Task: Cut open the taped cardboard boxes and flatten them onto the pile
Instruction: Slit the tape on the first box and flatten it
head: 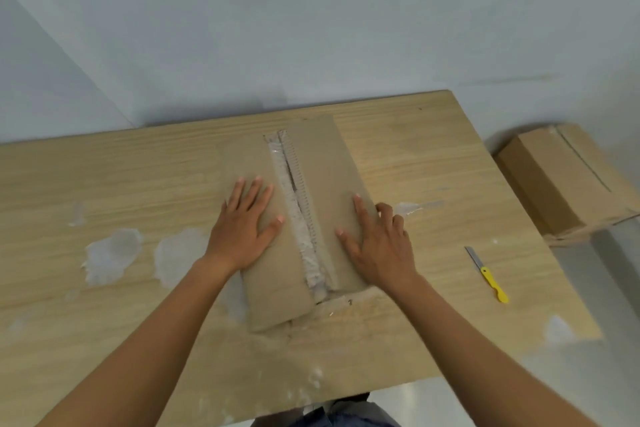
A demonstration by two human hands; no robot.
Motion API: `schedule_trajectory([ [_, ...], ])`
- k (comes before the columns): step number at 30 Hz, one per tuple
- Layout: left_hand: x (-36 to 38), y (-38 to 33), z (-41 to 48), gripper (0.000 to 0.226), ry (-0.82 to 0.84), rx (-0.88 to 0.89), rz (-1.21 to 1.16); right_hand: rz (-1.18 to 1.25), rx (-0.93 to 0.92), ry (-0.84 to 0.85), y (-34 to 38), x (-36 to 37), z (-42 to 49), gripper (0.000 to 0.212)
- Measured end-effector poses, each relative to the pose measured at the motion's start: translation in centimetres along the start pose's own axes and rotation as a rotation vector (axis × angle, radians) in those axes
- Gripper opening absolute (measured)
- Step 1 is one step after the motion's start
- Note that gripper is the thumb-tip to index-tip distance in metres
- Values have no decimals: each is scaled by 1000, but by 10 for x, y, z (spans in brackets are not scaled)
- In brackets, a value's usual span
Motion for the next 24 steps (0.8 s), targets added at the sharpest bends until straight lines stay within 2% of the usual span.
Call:
schedule_trajectory([
  [4,-5,8,16,90,44,7,58,65,111,-85,19,16,-37,75],
  [7,-1,5,14,88,27,9,74,77,140,-136,32,13,-29,69],
  [10,1,5,11,87,8,7,78,60,118,-77,52,13,-7,73],
  [15,3,6,13,88,18,9,139,-58,174,-17,78,23,23,97],
  [20,5,7,13,86,13,23,122,-117,201,-21,86,22,30,96],
  [24,4,5,12,82,-17,19,89,49,184,35,88,3,33,90],
])
Point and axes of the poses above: each hand's wrist, its own z-axis towards the middle knuckle, its own x-axis out of the palm, y = z × x, the point moved 5 cm from there along z, towards the middle knuckle, and after that the axes turned 6 degrees about x, right-handed, at the moved point
